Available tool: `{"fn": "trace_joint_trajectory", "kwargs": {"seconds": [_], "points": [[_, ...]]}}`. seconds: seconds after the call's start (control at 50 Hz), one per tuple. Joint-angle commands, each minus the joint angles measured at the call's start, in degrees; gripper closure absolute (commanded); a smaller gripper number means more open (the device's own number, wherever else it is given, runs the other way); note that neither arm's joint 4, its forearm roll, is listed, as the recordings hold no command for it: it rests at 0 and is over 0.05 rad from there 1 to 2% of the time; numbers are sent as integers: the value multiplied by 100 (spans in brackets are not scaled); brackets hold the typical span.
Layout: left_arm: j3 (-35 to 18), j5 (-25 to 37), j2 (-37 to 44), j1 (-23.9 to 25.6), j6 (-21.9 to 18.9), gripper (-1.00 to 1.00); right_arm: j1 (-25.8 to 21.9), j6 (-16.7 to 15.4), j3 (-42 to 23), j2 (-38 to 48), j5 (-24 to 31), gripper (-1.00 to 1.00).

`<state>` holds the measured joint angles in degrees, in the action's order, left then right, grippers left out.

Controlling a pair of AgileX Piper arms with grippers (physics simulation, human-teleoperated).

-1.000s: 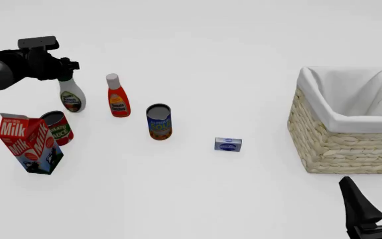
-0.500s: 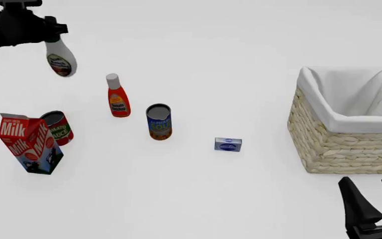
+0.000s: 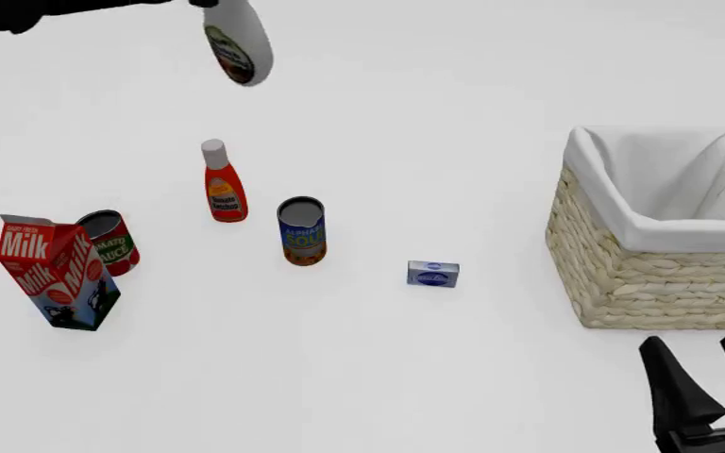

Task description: Pick the salad dressing and place it in the basket.

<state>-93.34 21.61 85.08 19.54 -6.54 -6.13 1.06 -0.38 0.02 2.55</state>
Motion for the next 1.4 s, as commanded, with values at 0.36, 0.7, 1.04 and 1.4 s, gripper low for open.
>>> {"fn": "trace_joint_trajectory", "kwargs": {"seconds": [0.36, 0.7, 1.04, 1.4], "points": [[1310, -380, -706, 2843, 44, 100, -150, -47, -92, 0, 25, -100], [1594, -479, -211, 3840, 842, 100, -215, -66, -149, 3, 67, -100], [1757, -798, 70, 3998, 814, 100, -731, -444, -713, 6, 775, -100], [1814, -885, 150, 4020, 752, 100, -1593, -1291, -2282, 783, 2074, -100]]}}
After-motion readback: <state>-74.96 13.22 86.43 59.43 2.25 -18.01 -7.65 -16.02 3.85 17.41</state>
